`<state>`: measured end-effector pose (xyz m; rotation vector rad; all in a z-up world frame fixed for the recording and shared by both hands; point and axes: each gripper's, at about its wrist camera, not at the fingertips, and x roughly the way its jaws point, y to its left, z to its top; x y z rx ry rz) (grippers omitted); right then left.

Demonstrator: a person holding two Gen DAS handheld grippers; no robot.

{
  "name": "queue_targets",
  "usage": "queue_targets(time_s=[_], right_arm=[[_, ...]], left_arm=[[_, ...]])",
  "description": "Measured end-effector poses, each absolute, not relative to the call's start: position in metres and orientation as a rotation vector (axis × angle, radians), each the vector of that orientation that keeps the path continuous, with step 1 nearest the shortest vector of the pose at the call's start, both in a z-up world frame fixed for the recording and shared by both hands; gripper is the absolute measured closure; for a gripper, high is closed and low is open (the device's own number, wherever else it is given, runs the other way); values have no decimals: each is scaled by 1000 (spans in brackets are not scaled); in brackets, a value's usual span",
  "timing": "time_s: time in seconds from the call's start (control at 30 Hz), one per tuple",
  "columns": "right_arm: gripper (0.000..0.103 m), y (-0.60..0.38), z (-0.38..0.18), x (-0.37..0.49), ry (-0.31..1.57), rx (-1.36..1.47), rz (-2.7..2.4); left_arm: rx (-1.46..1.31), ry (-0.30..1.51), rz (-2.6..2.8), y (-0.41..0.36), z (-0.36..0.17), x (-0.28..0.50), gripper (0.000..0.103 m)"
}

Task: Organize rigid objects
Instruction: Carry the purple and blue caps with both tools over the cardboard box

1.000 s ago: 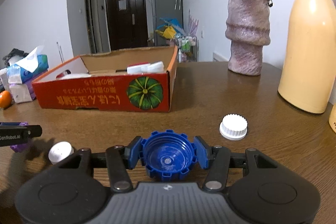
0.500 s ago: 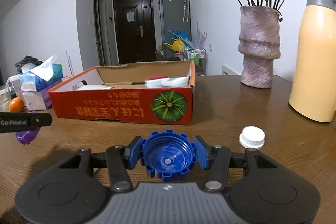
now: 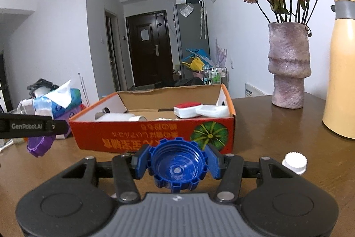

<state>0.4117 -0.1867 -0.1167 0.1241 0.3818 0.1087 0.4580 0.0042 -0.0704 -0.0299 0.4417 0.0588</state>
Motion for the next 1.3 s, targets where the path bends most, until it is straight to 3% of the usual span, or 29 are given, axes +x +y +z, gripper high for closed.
queue_targets(time_s=[1.3], right_arm=[[50, -159, -102, 503, 265, 202, 75]], left_arm=[[-115, 380, 120, 19, -55, 546, 50]])
